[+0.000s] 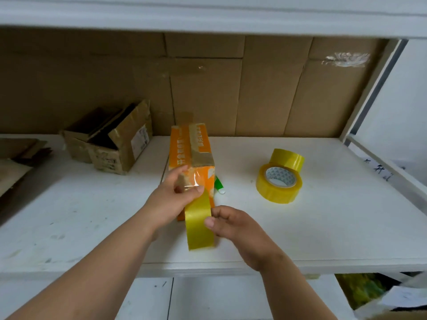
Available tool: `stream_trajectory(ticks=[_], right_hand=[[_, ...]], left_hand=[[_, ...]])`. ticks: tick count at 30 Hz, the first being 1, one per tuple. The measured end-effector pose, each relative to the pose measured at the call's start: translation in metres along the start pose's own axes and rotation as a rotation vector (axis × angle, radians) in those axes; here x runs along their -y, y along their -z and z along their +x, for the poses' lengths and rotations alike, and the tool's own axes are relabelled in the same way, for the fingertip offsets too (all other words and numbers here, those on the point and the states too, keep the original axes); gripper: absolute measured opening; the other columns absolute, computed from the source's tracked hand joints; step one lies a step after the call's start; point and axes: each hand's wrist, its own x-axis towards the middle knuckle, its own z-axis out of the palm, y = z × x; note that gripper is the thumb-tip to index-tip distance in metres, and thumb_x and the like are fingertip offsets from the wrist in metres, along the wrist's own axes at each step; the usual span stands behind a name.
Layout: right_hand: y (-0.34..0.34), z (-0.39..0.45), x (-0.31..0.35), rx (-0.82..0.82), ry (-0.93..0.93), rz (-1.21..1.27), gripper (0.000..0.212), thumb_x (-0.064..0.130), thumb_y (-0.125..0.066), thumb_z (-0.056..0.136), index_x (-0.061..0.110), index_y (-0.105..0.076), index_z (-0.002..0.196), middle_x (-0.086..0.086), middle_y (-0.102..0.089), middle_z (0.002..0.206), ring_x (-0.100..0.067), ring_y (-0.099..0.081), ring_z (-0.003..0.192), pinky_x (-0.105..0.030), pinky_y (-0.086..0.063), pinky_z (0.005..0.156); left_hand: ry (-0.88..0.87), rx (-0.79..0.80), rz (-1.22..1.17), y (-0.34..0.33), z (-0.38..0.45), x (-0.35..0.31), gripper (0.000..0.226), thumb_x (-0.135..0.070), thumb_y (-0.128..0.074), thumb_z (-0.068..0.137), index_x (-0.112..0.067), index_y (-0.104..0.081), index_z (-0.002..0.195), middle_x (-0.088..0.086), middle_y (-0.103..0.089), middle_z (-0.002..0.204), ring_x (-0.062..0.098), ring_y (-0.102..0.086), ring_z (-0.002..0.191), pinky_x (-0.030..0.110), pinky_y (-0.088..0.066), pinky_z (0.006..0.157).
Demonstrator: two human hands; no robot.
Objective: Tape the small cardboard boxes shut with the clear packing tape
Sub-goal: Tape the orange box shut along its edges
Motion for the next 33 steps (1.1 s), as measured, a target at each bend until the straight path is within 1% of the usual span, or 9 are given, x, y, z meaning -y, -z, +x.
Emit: stream_trajectory(ticks=[3,5,7,11,15,20,26,30,33], right_hand=[[0.027,0.019,0.006,-0.179,-0.046,-0.008,0.023,0.029,-0.066,0.081,0.012,-0.074,0.094,-0.005,-0.075,0.094,-0.019,-0.069,0.088,-0.024,-0.049,0.076],[0.04,0.046,0.002,-0.383,-0.051,-0.326,0.016,0.024,-0.061,0.091,0.014,-0.072,0.097,-0.003,-0.072,0.098,-0.02,-0.065,0.091,-0.029,-0.052,0.079],[0.046,0.074,-0.003,-0.455,-0.021,-0.678,0.024,0.025,-0.054,0.096,0.018,-0.067,0.115,-0.004,-0.066,0.114,-0.022,-0.062,0.104,-0.034,-0.05,0.092],[0.052,0.114,-0.012,-0.337,-0.011,-1.011,0.045,0.033,-0.044,0.101,0.028,-0.042,0.146,-0.009,-0.045,0.135,-0.029,-0.05,0.122,-0.038,-0.044,0.103],[0.052,0.128,-0.019,-0.245,-0.019,-1.307,0.039,0.046,-0.039,0.1,0.036,-0.047,0.137,-0.009,-0.048,0.122,-0.032,-0.05,0.112,-0.04,-0.046,0.094],[0.061,0.127,-0.007,-0.185,-0.035,-1.414,0.033,0.027,-0.048,0.093,0.019,-0.056,0.125,-0.009,-0.053,0.114,-0.03,-0.057,0.104,-0.037,-0.05,0.088],[0.07,0.105,0.005,-0.295,-0.126,-1.285,0.022,0.02,-0.043,0.094,0.011,-0.05,0.114,-0.01,-0.055,0.113,-0.031,-0.058,0.103,-0.035,-0.044,0.075],[0.065,0.08,0.024,-0.388,0.104,-0.988,0.02,0.014,-0.048,0.094,0.012,-0.051,0.114,-0.006,-0.052,0.103,-0.025,-0.052,0.084,-0.031,-0.037,0.066],[0.056,0.057,0.042,-0.259,0.278,-0.902,0.017,0.012,-0.047,0.096,0.02,-0.052,0.11,0.002,-0.052,0.091,-0.012,-0.048,0.072,-0.028,-0.033,0.057]], left_hand=[[0.013,-0.054,-0.09,-0.005,-0.002,-0.001,0.068,-0.044,-0.076,0.082,-0.049,-0.041,0.141,-0.003,-0.055,0.133,0.019,-0.06,0.114,0.044,-0.053,0.096],[0.014,-0.085,-0.136,-0.01,-0.004,-0.001,0.067,-0.038,-0.073,0.086,-0.045,-0.041,0.144,-0.003,-0.056,0.132,0.018,-0.061,0.112,0.037,-0.055,0.089],[0.012,-0.137,-0.148,-0.014,-0.006,-0.002,0.065,-0.036,-0.072,0.087,-0.044,-0.042,0.144,-0.003,-0.058,0.129,0.015,-0.061,0.109,0.029,-0.055,0.078],[0.024,-0.23,-0.2,-0.02,-0.009,0.0,0.067,-0.039,-0.074,0.084,-0.048,-0.04,0.141,-0.005,-0.062,0.119,0.009,-0.061,0.103,0.026,-0.051,0.076],[0.078,-0.293,-0.271,-0.026,-0.011,0.0,0.061,-0.036,-0.078,0.081,-0.041,-0.041,0.128,-0.008,-0.062,0.111,0.01,-0.063,0.098,0.032,-0.053,0.083],[0.171,-0.287,-0.449,-0.027,-0.006,0.005,0.061,-0.033,-0.085,0.067,-0.02,-0.056,0.118,0.006,-0.067,0.116,0.024,-0.068,0.103,0.047,-0.055,0.093],[0.27,-0.12,-0.713,-0.027,-0.006,0.001,0.037,-0.018,-0.076,0.08,-0.009,-0.066,0.114,0.013,-0.075,0.101,0.027,-0.072,0.084,0.035,-0.056,0.069],[0.242,-0.097,-0.73,-0.026,-0.008,0.001,0.036,-0.022,-0.075,0.074,-0.009,-0.068,0.107,0.012,-0.076,0.094,0.025,-0.073,0.078,0.033,-0.057,0.066],[0.227,-0.11,-0.727,-0.026,-0.008,0.003,0.039,-0.024,-0.076,0.072,-0.01,-0.067,0.108,0.011,-0.076,0.093,0.025,-0.073,0.079,0.034,-0.057,0.068]])
